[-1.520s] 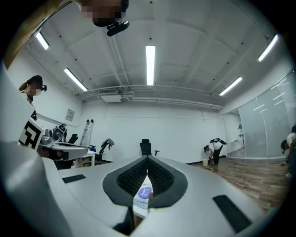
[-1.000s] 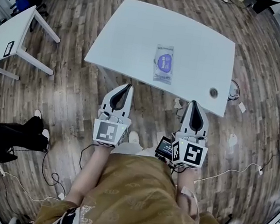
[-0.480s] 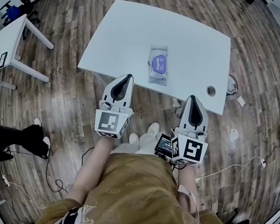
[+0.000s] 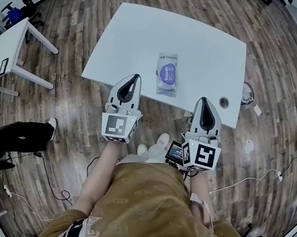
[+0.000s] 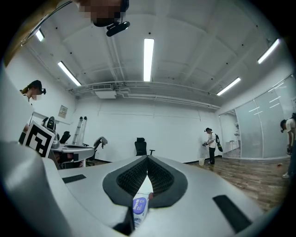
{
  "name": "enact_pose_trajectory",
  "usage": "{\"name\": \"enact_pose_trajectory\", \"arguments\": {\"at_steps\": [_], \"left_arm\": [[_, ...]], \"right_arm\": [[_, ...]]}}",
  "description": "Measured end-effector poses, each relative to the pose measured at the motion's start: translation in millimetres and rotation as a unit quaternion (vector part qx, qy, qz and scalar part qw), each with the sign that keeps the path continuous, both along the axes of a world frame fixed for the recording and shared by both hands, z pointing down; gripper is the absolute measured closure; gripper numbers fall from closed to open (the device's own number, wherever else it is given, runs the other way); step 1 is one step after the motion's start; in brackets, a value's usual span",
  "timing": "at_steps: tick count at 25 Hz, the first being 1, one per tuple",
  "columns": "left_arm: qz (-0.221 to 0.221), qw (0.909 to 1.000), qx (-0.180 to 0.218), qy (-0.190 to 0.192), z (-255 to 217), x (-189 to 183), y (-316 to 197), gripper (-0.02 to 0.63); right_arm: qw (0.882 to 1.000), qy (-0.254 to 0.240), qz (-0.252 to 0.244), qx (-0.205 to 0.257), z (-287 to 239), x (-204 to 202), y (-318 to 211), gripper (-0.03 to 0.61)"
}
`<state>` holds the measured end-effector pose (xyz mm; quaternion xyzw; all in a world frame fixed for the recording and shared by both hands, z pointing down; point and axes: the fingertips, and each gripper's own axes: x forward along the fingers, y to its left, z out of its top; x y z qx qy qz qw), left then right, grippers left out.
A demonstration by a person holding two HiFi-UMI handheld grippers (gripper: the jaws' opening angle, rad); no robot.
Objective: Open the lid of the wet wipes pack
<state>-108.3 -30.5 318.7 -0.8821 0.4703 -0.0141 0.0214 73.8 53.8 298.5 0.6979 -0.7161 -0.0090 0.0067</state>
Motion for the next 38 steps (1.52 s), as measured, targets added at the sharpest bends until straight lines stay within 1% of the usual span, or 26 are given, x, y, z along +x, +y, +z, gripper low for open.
{"name": "enact_pose_trajectory", "arguments": {"at_steps": [8, 17, 22, 25, 30, 38], "left_arm": [[-0.003, 1.0, 0.005, 0.0, -3, 20, -25, 0.612], [-0.014, 0.9998, 0.01, -0.002, -7, 41, -52, 0.612], [-0.024, 0.9996, 0.013, -0.011, -6, 49, -59, 0.612], [-0.034, 0.9992, 0.009, -0.017, 0, 53, -62, 0.612], [-0.052, 0.9984, -0.003, -0.023, 9, 46, -61, 0.612], [-0.05, 0.9979, -0.021, -0.034, 27, 47, -71, 0.612]], "right_arm": [[1.0, -0.002, -0.013, 0.008, -6, 14, -32, 0.569], [0.999, -0.018, -0.041, 0.016, -6, 23, -59, 0.569], [0.995, -0.045, -0.079, 0.027, -7, 28, -71, 0.569], [0.995, -0.05, -0.087, 0.02, -1, 36, -80, 0.569], [0.992, -0.059, -0.109, 0.001, 7, 35, -85, 0.569], [0.99, -0.071, -0.12, -0.031, 30, 30, -102, 0.568]]}}
